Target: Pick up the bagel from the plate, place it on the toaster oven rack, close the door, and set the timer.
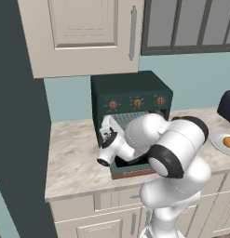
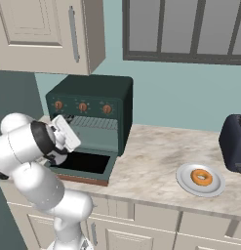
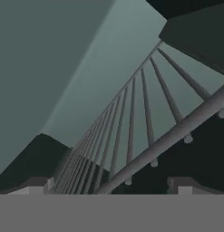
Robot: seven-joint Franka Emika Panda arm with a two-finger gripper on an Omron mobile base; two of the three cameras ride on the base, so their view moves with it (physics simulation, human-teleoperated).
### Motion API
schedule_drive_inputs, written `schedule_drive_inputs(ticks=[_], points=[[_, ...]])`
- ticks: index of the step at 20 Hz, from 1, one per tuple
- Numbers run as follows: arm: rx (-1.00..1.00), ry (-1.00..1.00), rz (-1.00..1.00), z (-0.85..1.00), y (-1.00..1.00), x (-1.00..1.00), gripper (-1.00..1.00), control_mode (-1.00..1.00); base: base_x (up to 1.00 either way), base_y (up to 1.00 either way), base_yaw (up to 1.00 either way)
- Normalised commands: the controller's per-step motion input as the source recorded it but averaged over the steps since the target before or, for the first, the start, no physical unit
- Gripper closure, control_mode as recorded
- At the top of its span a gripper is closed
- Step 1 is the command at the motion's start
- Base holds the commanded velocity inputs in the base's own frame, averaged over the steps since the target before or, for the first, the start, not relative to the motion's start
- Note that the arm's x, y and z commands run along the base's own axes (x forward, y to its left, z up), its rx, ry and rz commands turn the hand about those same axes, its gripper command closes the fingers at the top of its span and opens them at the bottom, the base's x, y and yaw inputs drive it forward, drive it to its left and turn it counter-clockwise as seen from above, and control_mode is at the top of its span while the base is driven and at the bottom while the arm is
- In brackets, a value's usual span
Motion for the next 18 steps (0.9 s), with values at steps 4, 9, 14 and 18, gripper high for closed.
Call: schedule_drive_inputs(ticks=[4,9,14,18], points=[[-0.05,0.05,0.02,-0.06,0.0,0.39,-1.0,-1.0,0.0,0.0,0.0],[-0.05,0.06,0.01,-0.13,0.0,0.35,-1.0,-1.0,0.0,0.0,0.0],[-0.05,0.05,0.01,-0.08,0.01,0.31,-1.0,-1.0,0.0,0.0,0.0],[-0.06,0.09,0.01,-0.1,0.15,0.2,1.0,-1.0,0.0,0.0,0.0]])
